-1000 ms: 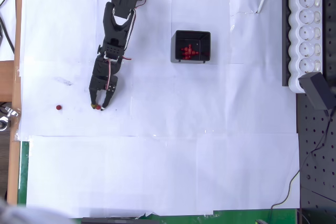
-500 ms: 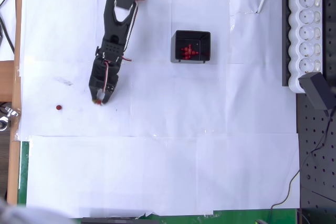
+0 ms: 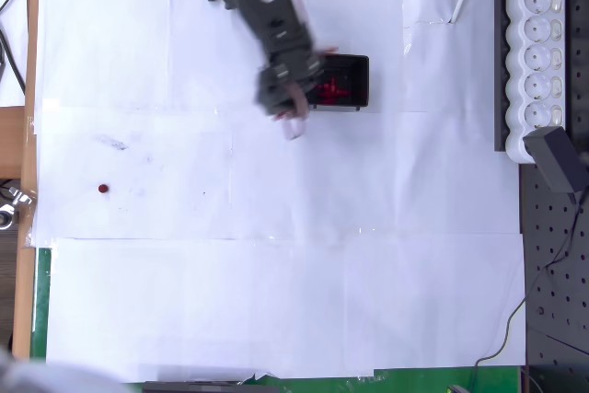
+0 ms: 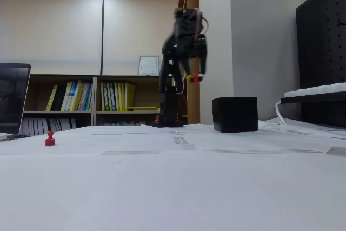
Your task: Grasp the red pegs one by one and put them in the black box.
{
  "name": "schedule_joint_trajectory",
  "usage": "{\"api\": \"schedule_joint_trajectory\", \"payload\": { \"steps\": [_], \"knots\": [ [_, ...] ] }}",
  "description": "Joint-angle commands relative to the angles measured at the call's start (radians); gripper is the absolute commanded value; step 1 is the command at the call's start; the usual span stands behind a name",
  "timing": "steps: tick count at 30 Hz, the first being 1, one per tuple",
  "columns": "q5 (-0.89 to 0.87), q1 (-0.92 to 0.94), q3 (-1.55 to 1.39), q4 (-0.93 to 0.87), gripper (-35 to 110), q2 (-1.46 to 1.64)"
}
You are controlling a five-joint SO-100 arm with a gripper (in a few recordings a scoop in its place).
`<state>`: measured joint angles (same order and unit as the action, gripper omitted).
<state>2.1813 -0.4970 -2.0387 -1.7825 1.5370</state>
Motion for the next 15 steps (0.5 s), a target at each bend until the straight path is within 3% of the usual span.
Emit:
{"api": "schedule_joint_trajectory", "payload": {
  "steps": [1, 8, 15],
  "knots": [
    [0.083, -0.167, -0.034, 0.009, 0, -0.072],
    [0.156, -0.298, 0.035, 0.124, 0, 0.080],
    [0.152, -0.273, 0.235, 0.310, 0, 0.141]
  ]
}}
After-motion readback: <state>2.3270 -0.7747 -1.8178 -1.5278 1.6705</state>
